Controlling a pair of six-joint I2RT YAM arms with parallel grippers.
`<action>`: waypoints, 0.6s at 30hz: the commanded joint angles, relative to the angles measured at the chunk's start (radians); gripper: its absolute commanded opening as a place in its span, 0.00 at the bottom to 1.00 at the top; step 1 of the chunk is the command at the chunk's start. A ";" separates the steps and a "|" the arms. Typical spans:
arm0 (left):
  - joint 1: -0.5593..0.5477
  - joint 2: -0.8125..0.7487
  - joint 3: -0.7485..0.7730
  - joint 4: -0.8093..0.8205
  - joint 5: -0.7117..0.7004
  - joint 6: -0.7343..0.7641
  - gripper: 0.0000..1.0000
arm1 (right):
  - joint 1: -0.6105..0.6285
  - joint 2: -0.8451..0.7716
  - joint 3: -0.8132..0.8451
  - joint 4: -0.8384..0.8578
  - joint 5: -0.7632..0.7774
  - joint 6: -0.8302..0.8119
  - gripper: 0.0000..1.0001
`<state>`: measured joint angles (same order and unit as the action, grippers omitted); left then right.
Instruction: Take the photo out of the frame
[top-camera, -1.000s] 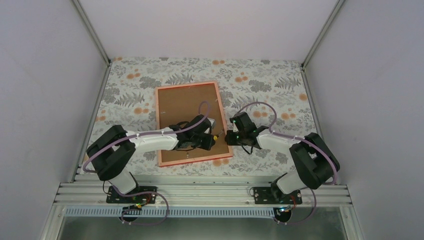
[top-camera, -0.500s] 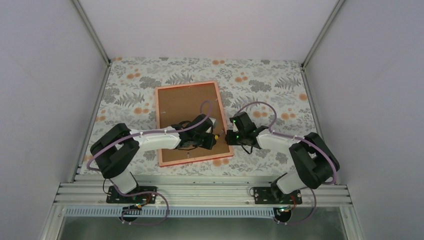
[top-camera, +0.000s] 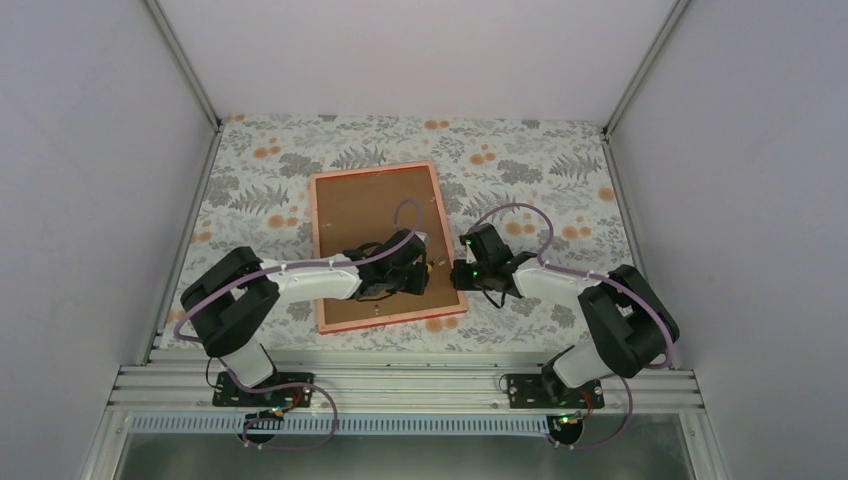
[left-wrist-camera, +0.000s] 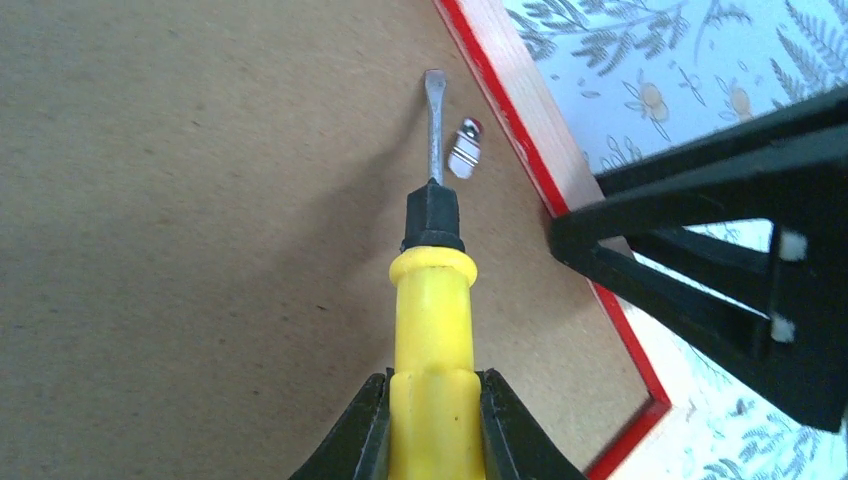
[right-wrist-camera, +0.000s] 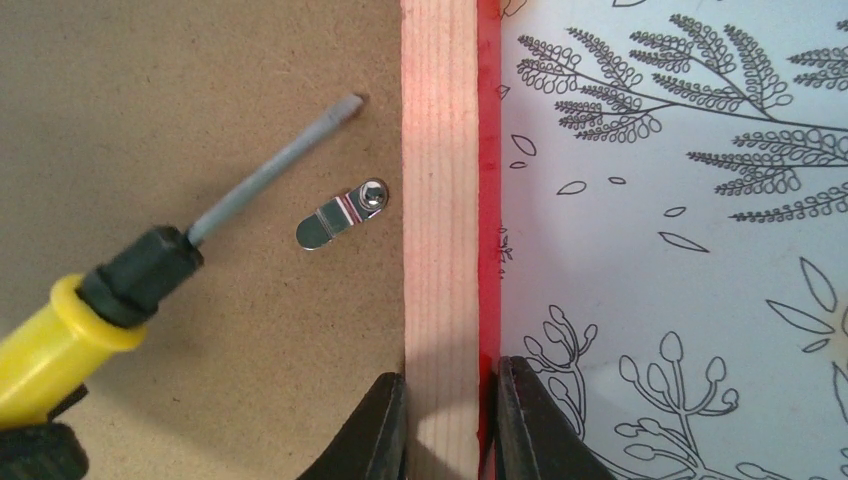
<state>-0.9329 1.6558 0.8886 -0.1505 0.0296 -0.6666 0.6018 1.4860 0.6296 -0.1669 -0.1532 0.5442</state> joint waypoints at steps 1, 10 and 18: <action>0.005 -0.017 -0.003 0.008 -0.069 -0.048 0.02 | 0.009 0.011 0.001 -0.008 -0.002 0.002 0.15; 0.002 -0.057 -0.029 0.021 -0.030 -0.041 0.02 | 0.010 0.006 -0.001 -0.008 -0.002 0.005 0.15; 0.009 -0.138 -0.045 -0.015 -0.077 -0.029 0.02 | 0.010 -0.019 -0.009 -0.045 -0.006 0.000 0.15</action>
<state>-0.9295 1.5700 0.8520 -0.1577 -0.0132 -0.6991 0.6018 1.4860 0.6296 -0.1680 -0.1532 0.5465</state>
